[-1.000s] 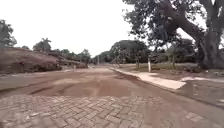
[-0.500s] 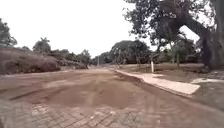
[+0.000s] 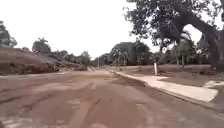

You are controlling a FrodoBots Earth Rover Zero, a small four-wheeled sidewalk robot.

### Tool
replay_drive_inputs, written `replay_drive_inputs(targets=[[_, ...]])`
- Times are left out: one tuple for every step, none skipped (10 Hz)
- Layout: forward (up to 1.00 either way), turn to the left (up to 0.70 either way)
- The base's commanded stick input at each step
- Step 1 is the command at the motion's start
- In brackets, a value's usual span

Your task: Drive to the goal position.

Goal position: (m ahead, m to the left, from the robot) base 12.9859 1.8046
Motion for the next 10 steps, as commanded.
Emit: replay_drive_inputs(targets=[[1.00, 0.00], [1.00, 0.00], [1.00, 0.00], [1.00, 0.00], [1.00, 0.00], [1.00, 0.00], [1.00, 0.00], [1.00, 0.00], [1.00, 0.00], [1.00, 0.00]])
